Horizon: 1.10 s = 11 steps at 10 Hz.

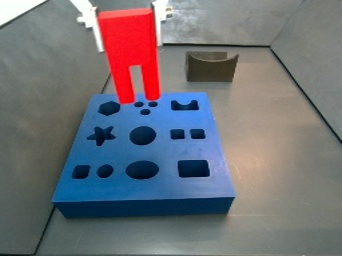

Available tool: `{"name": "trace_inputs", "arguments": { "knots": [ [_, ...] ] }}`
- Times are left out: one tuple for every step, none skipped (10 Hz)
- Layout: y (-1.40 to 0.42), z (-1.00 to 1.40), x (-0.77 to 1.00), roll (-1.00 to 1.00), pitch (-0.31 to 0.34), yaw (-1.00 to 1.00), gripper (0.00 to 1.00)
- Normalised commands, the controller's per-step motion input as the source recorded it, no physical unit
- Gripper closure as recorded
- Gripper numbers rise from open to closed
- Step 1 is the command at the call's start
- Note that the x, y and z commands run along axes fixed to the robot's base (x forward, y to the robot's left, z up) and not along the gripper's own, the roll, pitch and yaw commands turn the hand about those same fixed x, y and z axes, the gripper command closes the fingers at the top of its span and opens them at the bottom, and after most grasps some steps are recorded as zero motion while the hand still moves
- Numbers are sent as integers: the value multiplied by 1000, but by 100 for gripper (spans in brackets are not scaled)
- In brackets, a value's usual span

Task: Pick up the square-circle object. Move up. Place the square-circle object on the fixture. Regrasp the square-circle object. Move to above the board. Insert the square-circle object.
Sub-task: Insert the square-circle object.

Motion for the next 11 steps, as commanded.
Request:
{"name": "trace_inputs", "arguments": {
  "knots": [
    [-363, -283, -286, 73, -43, 277, 100],
    [-254, -260, -226, 61, -60, 246, 100],
    [-226, -289, -251, 49, -64, 234, 100],
    [-160, -146, -180, 27, -44, 266, 100],
    [-174, -203, -186, 40, -50, 266, 100],
    [-163, -166, -206, 14, -53, 223, 100],
    [-126, -166, 0, 0, -13, 63, 100],
    [-206, -266, -217, 11, -66, 0, 100],
    [-160, -226, -234, 9, -81, 0, 100],
    [-151, -243, -180, 4, -66, 0, 100],
    [-123, -211, -217, 4, -67, 0, 100]
  ]
}}
